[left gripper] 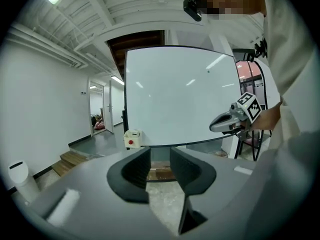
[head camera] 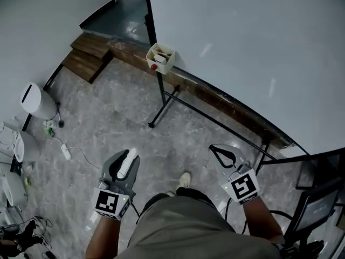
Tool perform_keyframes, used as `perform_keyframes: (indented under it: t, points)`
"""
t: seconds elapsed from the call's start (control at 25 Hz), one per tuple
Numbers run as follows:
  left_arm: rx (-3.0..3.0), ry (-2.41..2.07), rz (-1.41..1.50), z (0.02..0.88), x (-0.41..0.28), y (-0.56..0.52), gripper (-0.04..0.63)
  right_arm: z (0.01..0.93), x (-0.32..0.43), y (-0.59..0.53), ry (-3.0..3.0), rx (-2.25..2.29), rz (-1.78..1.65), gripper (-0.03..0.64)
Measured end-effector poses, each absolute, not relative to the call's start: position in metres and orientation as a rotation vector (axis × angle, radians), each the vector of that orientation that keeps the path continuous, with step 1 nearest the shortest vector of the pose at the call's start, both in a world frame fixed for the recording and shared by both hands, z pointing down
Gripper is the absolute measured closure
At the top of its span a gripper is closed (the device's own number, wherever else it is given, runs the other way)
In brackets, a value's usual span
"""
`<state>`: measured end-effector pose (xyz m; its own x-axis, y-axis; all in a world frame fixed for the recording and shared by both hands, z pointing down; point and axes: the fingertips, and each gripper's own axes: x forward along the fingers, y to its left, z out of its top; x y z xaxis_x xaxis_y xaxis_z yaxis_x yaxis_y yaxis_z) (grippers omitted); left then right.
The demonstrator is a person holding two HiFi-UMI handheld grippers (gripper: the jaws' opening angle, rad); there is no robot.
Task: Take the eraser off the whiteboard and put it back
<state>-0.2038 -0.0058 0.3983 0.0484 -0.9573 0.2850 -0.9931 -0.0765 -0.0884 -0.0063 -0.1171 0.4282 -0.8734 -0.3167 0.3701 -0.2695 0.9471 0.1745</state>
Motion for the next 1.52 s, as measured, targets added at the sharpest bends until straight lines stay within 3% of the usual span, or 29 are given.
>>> perform_keyframes:
  t: [0.2, 0.52, 1.0, 1.52]
  points:
    - [2.187, -2.017, 0.381, 0.398, -0.184, 0.042, 0.589, 0.416, -0.010, -0.077, -2.698, 0.384, -0.225, 0.614]
    - [2.256, -1.978, 0.226, 0.380, -0.149, 0.112, 0.591, 0.399, 0.005, -0.003, -2.695, 0.345, -0.259, 0.614]
    - [2.270, -1.959, 0.233, 0.364, -0.085, 0.196, 0.591, 0.368, 0.037, 0.082, -2.764, 0.230, -0.270, 0.614]
    - [2.281, -2.032, 0.195, 0.334, 0.064, 0.188, 0.591, 0.361, 0.183, 0.091, -2.824, 0.174, -0.267, 0.614]
